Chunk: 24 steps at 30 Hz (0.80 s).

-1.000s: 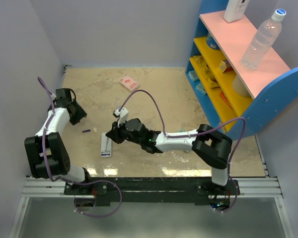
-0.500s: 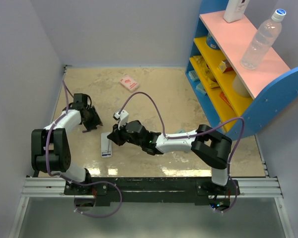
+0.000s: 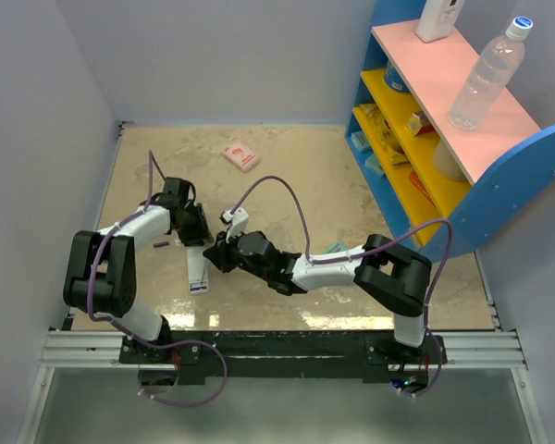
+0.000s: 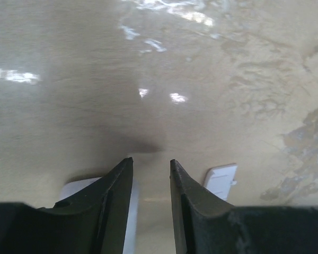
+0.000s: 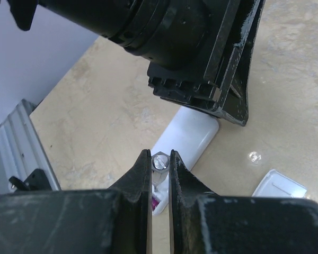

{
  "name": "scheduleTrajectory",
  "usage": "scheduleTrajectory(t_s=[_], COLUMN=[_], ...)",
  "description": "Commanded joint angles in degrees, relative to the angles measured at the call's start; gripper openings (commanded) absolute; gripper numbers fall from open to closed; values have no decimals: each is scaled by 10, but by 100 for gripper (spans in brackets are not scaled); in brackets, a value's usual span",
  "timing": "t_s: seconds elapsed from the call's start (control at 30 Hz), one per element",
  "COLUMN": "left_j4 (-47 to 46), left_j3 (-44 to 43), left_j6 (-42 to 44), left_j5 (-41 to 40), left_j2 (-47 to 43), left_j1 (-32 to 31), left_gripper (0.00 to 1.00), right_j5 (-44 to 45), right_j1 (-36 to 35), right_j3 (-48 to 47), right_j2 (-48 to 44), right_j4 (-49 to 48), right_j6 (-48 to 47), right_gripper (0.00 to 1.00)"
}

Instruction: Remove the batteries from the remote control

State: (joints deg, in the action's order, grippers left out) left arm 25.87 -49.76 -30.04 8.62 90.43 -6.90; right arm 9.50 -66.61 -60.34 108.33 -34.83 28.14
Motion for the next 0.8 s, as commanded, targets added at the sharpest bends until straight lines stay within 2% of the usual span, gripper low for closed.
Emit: scheduleTrajectory(t_s=[0.0,0.07,0.23,0.37,0.43,0.67,0.77], left_j4=[-28,-18,80,124,126,99,92], left_j3=[-14,-42,-132,-142,-127,-57,-39], left_j6=[-18,-21,-13,7,16,-2,-19], left_j5=[59,27,-84,-191,-189,-111,-120], left_j2=[-3,-24,-53,-65,-64,-94,-119], left_j1=[-24,-24,2,11,14,53,69], left_gripper=[39,39,40,40,40,38,38], right_j5=[119,143,187,236,270,330,333], right_j1=[-38,-48,-57,-57,-56,-54,-44], right_j3=[11,0,-42,-61,-63,-52,-37], right_j2=[-7,17,60,66,61,50,40], right_j4=[-31,-49,-47,-29,-13,50,53], right_j6=[18,21,48,54,63,76,82], right_gripper=[0,0,0,0,0,0,0])
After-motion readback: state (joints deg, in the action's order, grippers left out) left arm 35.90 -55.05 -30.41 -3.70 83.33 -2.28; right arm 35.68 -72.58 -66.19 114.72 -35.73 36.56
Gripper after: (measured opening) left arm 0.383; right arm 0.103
